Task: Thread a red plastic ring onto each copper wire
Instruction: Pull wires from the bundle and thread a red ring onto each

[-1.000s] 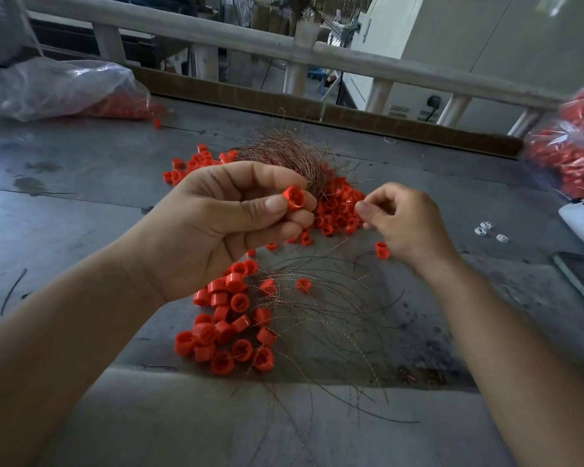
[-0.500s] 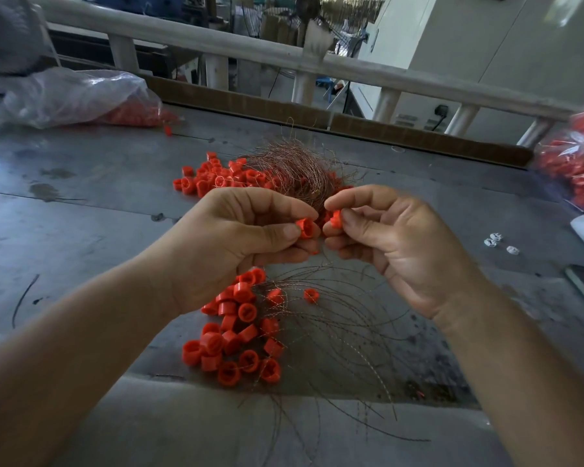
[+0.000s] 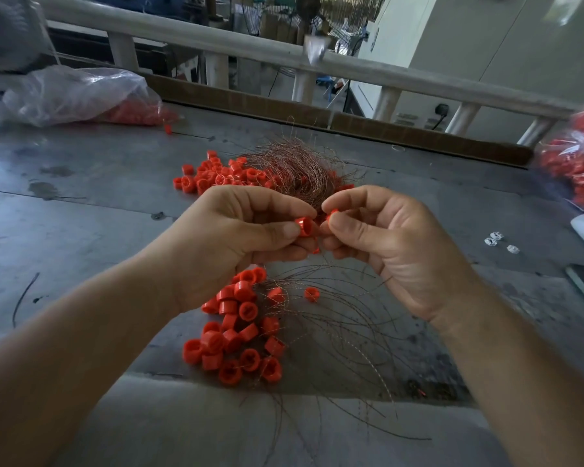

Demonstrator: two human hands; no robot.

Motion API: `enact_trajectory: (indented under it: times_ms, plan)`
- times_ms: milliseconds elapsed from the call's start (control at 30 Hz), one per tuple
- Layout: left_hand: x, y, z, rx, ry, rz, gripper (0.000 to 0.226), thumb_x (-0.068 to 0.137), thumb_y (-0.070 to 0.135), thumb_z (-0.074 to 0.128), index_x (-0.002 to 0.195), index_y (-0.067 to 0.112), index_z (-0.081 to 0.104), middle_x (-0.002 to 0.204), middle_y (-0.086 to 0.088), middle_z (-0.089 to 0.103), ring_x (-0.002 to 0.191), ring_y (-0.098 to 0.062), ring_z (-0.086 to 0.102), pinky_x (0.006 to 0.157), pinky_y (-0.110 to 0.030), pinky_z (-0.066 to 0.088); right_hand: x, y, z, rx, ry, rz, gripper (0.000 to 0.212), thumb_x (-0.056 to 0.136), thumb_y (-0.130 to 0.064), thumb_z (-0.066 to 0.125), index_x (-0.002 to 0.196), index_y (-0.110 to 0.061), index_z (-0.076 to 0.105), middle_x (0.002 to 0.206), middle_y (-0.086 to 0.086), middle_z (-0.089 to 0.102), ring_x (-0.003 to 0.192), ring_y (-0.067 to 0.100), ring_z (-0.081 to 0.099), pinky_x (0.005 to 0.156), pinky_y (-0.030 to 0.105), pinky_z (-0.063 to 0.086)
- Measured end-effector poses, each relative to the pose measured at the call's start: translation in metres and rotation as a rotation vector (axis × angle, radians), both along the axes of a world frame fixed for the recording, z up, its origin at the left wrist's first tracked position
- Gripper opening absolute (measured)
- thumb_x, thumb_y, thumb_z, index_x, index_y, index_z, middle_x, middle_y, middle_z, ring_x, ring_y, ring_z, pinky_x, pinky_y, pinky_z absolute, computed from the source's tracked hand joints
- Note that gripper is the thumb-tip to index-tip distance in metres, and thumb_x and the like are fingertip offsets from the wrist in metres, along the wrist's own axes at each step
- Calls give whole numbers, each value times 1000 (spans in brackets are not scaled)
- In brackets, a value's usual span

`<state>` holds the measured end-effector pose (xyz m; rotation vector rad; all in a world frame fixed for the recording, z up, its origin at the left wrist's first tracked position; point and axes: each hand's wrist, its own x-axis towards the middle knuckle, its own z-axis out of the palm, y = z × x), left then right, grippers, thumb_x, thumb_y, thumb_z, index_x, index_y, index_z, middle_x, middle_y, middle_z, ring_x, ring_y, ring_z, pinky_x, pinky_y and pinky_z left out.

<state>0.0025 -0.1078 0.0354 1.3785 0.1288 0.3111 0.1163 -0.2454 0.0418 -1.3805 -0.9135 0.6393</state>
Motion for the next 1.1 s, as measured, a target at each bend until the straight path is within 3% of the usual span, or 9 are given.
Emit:
enact_trajectory:
  times_ms: [267, 400, 533, 867, 1100]
  plan:
    - [0, -1, -1, 32, 8, 78, 17, 58, 5, 61, 69, 11, 72, 71, -11, 71, 66, -20, 70, 58, -19, 55, -12, 4, -6, 36, -648, -194, 17, 73, -27, 64, 88, -33, 60, 83, -13, 63, 78, 3, 62, 70, 15, 50]
    - [0, -3, -1, 48, 4, 80, 18, 56, 5, 61, 68, 12, 73, 70, -10, 71, 64, -19, 70, 57, -18, 54, -16, 7, -10, 71, -605, -221, 20, 69, -24, 68, 85, -34, 60, 80, -14, 64, 75, 5, 64, 70, 21, 54]
    - [1, -3, -2, 91, 16, 91, 20, 56, 7, 62, 70, 13, 74, 72, -8, 72, 66, -17, 70, 58, -17, 54, -19, 6, -10, 91, -665, -240, 24, 68, -17, 72, 87, -28, 63, 80, -14, 64, 73, 4, 64, 68, 17, 52]
    - [-3, -3, -3, 195, -1, 102, 24, 58, 10, 63, 78, 17, 73, 73, -7, 73, 67, -16, 71, 59, -16, 53, -17, 8, -11, 107, -695, -292, 27, 66, -25, 70, 92, -20, 65, 80, -16, 63, 76, 4, 65, 69, 16, 52]
    - [-5, -4, 1, 93, 17, 8, 22, 55, 13, 64, 74, 14, 75, 68, -8, 72, 65, -16, 70, 55, -17, 53, -18, 5, -7, 156, -765, -294, 25, 66, -25, 72, 89, -20, 64, 77, -17, 61, 73, 1, 64, 64, 13, 51]
